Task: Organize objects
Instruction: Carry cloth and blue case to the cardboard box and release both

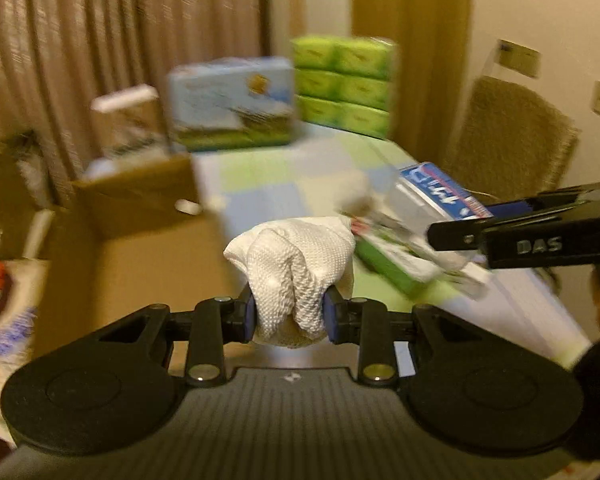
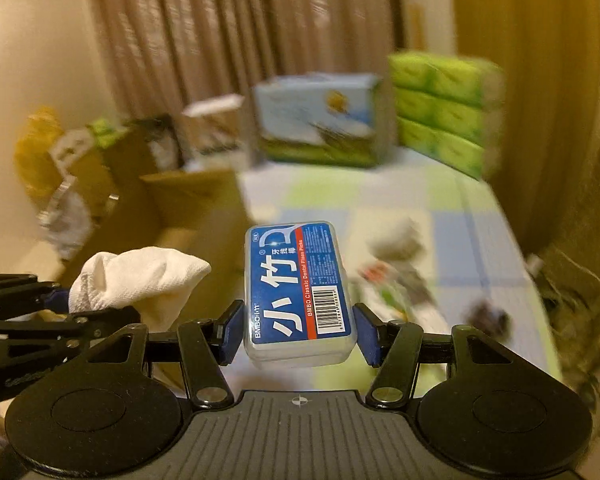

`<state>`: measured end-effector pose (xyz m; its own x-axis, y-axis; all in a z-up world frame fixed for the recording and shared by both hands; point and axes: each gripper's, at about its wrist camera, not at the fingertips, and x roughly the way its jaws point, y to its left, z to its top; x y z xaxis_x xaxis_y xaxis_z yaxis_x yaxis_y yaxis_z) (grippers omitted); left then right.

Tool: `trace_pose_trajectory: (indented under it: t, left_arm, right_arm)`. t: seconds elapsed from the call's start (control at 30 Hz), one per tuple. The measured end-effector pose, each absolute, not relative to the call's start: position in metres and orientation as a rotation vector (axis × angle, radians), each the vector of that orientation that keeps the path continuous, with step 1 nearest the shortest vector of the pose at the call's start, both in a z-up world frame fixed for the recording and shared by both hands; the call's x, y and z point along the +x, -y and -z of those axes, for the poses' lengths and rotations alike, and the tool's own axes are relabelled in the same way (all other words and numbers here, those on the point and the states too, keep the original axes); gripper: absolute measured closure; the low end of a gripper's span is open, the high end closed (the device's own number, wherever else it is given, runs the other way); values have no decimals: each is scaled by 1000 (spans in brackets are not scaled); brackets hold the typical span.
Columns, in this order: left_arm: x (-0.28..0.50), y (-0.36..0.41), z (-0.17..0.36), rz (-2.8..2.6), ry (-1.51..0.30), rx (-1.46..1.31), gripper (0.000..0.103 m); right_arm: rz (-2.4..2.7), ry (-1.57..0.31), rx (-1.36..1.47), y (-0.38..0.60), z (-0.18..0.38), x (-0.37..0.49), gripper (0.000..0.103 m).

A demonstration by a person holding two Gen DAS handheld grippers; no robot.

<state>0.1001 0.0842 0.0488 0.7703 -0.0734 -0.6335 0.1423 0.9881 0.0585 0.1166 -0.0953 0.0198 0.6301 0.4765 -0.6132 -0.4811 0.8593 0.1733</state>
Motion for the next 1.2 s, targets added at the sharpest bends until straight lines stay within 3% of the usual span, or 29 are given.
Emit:
trace_pose_trajectory:
  t: [0.2, 0.6, 0.7, 0.73, 0.77, 0.87, 1.2]
  left_arm:
    - [113, -155, -63, -7, -707, 147, 75]
    - [134, -232, -28, -68, -754, 115, 74]
    - [140, -240, -22, -68, -741, 103, 64]
    - [140, -240, -21, -76, -733, 102, 51]
    - [140, -242, -20, -79, -727, 103, 49]
    - [137, -246, -22, -83, -713, 89, 49]
    - [91, -229, -48, -82, -642, 25, 42]
  right_arm:
    - [-687, -740, 13, 13, -23, 135, 49]
    - [-735, -818, -40, -73, 20, 171, 49]
    - [-752, -821, -9, -77, 25, 175, 48]
    - [-754, -824, 7, -77, 26, 178, 47]
    - [-749, -826, 16, -77, 25, 179, 41]
    - [-731, -809, 26, -72, 21, 178, 31]
    - [-654, -747, 96, -6, -8, 129, 19]
